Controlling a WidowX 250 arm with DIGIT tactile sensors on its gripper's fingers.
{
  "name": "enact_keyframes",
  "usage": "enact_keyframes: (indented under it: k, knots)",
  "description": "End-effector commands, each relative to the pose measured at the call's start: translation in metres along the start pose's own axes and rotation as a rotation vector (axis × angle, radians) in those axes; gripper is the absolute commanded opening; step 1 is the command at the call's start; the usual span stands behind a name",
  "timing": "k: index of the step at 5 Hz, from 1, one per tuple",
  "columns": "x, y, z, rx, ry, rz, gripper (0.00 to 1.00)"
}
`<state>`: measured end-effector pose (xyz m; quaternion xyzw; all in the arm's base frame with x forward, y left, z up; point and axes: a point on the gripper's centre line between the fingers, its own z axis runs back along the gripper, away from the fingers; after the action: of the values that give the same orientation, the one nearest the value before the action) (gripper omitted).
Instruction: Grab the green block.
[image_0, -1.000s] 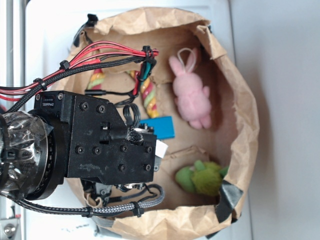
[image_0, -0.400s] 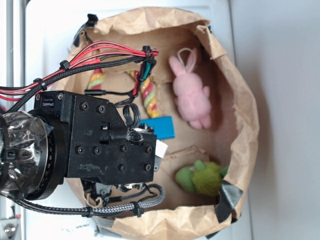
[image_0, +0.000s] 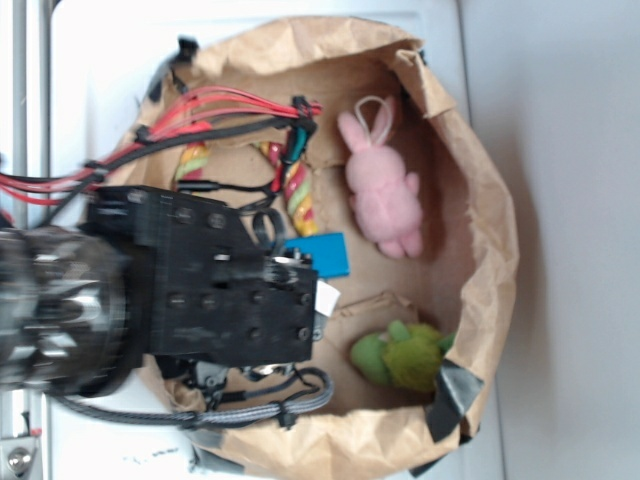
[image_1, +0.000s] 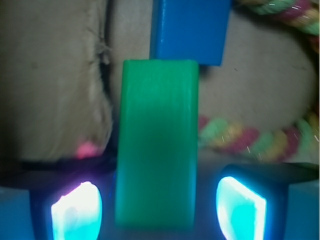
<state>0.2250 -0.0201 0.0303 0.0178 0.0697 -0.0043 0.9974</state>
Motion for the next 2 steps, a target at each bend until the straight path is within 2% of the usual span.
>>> enact_keyframes:
  k: [1,2]
  knots:
    - [0.0142,0.0015,-0.0006,-0.034,-0.032,0.044,1.0]
    - [0.0129,-0.0002,-0.0001,-0.028,-0.03,0.05,1.0]
